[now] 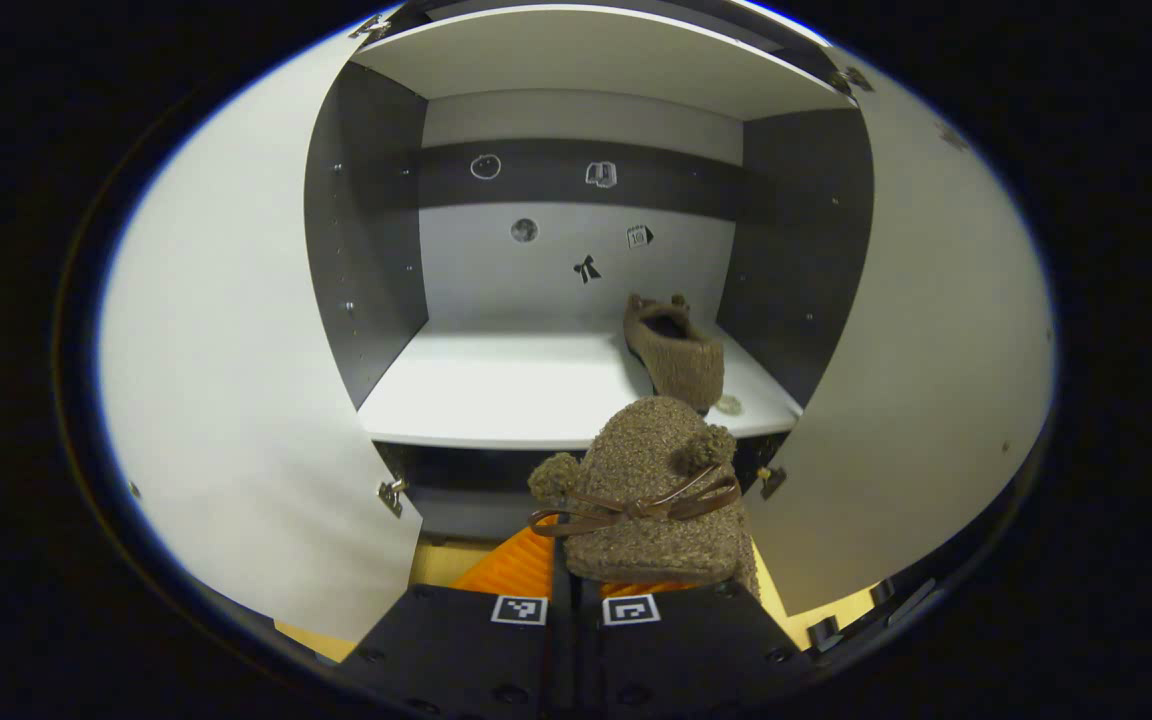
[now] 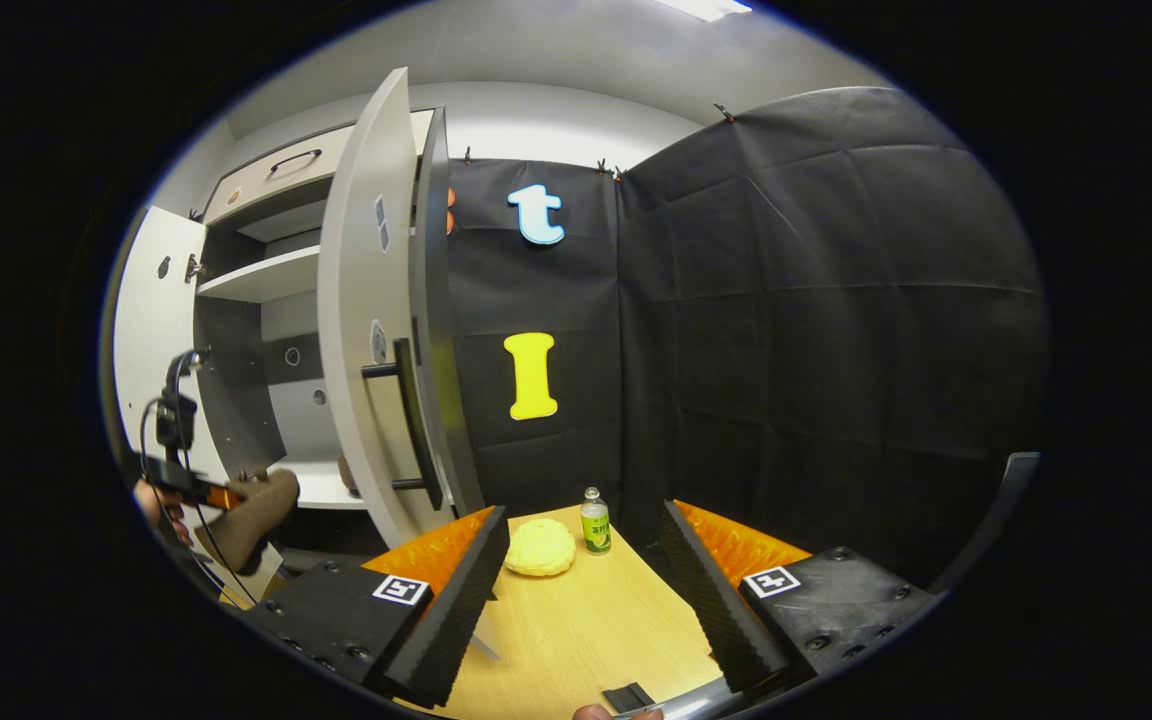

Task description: Grab one shoe with the right hand and put it into the shoe cabinet, grab the other shoe with the left hand and put it into the shoe cabinet; then close the right door with the right hand and the left door with the left hand.

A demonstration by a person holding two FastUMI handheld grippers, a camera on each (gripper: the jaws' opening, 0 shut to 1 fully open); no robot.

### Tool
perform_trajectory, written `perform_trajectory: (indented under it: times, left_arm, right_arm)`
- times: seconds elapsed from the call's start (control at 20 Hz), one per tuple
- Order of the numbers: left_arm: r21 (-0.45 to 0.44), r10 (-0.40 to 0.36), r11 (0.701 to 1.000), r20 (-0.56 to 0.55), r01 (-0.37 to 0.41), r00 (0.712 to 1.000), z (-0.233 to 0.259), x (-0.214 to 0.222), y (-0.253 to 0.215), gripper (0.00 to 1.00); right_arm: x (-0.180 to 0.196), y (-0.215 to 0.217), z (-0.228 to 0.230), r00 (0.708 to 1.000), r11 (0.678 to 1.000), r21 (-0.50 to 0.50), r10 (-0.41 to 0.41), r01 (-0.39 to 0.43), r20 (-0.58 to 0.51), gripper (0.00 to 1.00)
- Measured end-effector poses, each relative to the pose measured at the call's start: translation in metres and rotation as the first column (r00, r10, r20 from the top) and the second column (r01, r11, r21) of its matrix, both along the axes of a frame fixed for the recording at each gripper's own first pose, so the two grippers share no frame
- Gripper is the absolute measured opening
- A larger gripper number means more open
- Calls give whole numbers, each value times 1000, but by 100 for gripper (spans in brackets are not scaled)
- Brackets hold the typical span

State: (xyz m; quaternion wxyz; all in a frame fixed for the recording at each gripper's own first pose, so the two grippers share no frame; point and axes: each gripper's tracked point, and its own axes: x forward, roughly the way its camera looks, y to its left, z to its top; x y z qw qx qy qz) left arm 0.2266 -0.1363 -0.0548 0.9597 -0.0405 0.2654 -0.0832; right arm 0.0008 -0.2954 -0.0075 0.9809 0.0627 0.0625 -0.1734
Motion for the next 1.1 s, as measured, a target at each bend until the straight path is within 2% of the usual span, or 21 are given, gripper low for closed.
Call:
perform_trajectory:
  times: [0.15,0.35,0.65,0.8,0.9,1.1]
  left_arm:
    - [35,51,998,54,-53,997,36,49,13,6]
    - [28,93,995,41,-94,995,52,105,23,5]
    - [134,160,979,-26,-155,987,15,197,40,6]
    - [174,220,962,-53,-208,974,-7,241,53,6]
    - [197,246,953,-60,-230,967,-16,260,58,6]
    - [267,257,937,-90,-225,962,-33,276,62,6]
  right_arm:
    - [3,-14,-3,1000,1000,-1,8,-8,3,98]
    - [6,-23,0,1000,1000,-4,16,-16,15,98]
    - [2,-33,-1,1000,1000,-13,3,-3,-4,98]
    - [-2,-36,-4,1000,999,-37,-2,2,-20,98]
    - [-2,-40,-2,1000,999,-45,-7,6,-21,98]
    - [3,-46,-8,999,999,-33,-11,9,-31,98]
